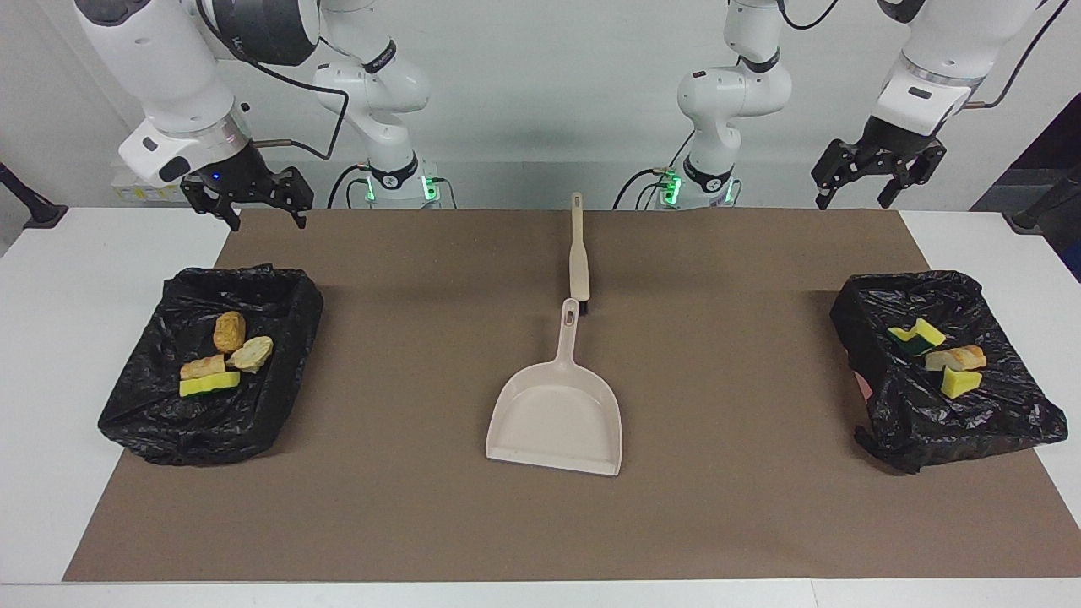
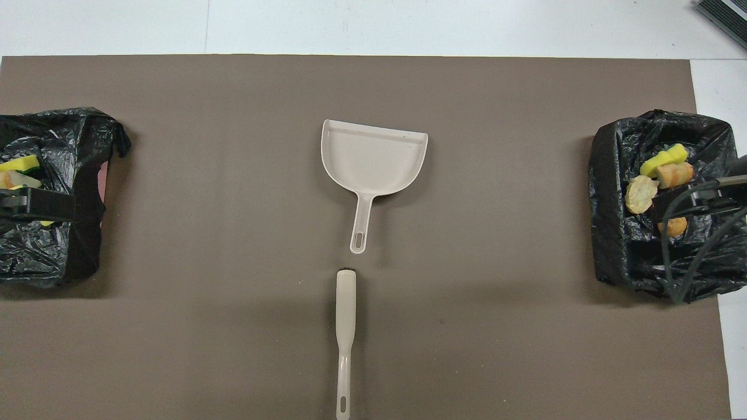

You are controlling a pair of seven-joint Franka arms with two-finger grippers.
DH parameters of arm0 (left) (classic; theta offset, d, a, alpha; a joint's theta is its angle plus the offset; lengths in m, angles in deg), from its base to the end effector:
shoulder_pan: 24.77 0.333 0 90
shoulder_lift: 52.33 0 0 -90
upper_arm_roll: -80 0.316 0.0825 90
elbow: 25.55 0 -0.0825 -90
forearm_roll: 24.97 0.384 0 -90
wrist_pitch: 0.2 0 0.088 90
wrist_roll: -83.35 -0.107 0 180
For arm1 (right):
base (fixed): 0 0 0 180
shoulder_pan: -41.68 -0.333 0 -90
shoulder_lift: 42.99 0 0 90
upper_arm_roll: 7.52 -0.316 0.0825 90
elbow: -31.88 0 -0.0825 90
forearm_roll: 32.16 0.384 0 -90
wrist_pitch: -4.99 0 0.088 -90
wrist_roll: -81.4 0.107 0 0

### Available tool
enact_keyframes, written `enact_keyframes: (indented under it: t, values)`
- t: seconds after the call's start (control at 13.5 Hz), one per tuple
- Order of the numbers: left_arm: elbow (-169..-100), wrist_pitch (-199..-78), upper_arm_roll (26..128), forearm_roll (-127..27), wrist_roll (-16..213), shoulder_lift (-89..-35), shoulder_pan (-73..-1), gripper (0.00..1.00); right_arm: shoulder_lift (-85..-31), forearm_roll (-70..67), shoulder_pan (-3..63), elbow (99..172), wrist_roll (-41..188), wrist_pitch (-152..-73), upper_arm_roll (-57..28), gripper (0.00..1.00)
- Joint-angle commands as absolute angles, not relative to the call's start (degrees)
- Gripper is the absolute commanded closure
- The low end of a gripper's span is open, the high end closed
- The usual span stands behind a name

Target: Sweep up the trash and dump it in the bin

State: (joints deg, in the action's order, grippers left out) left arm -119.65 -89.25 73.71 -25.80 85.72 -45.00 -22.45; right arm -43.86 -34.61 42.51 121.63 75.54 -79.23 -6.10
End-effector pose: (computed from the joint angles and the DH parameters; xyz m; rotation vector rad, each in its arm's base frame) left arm 0.5111 -0.0411 0.6571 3.1381 -0.0437 0.0611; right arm 0.5471 -0.0263 0.6100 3.1000 0.0947 -0.1777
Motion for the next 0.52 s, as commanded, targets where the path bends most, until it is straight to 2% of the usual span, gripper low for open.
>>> enact_keyframes:
  t: [0.0,0.44]
  values:
    - [-119.1,-87.8,74.0,-26.1,85.4,-44.6,-21.5,0.00,-44.3,-34.0,42.6,120.7,76.3,-79.3,-6.1,0.00]
    - [-119.5,-87.6,73.7,-26.1,85.5,-44.3,-22.3,0.00,-44.3,-34.0,42.6,120.7,76.3,-79.3,-6.1,0.00]
